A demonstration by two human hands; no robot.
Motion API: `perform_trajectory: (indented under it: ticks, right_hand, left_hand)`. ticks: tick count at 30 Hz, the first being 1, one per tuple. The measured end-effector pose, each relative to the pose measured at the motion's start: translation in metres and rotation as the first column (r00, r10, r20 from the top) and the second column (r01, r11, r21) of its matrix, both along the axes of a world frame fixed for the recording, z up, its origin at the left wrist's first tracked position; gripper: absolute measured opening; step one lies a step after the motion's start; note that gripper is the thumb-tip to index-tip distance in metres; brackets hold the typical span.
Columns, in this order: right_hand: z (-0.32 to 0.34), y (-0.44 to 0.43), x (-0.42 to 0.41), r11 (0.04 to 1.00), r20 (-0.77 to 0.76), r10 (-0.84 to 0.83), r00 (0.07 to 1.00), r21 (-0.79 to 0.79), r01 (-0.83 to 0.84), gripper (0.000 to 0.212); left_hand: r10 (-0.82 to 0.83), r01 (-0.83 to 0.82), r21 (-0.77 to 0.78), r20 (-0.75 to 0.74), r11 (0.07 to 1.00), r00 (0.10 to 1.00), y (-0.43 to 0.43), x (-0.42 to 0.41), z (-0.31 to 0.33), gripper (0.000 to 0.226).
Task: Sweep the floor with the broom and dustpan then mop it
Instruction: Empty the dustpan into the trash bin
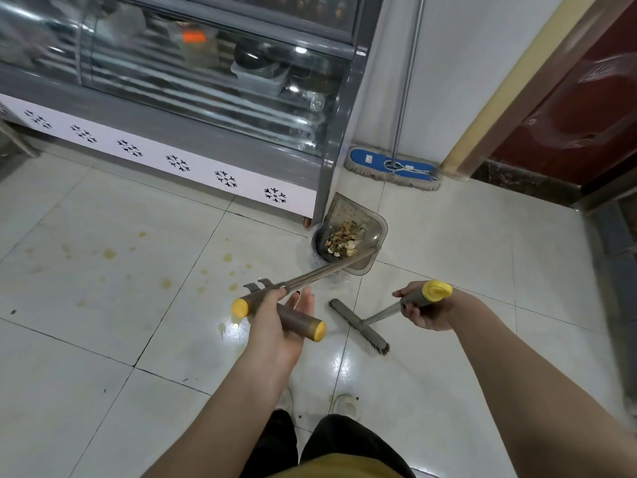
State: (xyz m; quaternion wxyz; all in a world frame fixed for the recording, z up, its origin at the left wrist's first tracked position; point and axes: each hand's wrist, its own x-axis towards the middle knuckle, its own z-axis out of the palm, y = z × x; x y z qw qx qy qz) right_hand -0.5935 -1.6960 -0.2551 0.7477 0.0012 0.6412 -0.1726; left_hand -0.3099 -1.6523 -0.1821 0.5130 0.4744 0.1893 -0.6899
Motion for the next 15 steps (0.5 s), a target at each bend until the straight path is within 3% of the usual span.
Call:
perform_trajectory:
  ticks: [15]
  right_hand:
    - [-0.012, 0.015, 0.014, 0.999, 0.037, -0.029, 0.999, 0.031, 0.028, 0.008]
  left_hand:
    - [-0.032, 0.028, 0.037, 0.103, 0.999, 0.994, -0.004, 0.022, -0.012, 0.015]
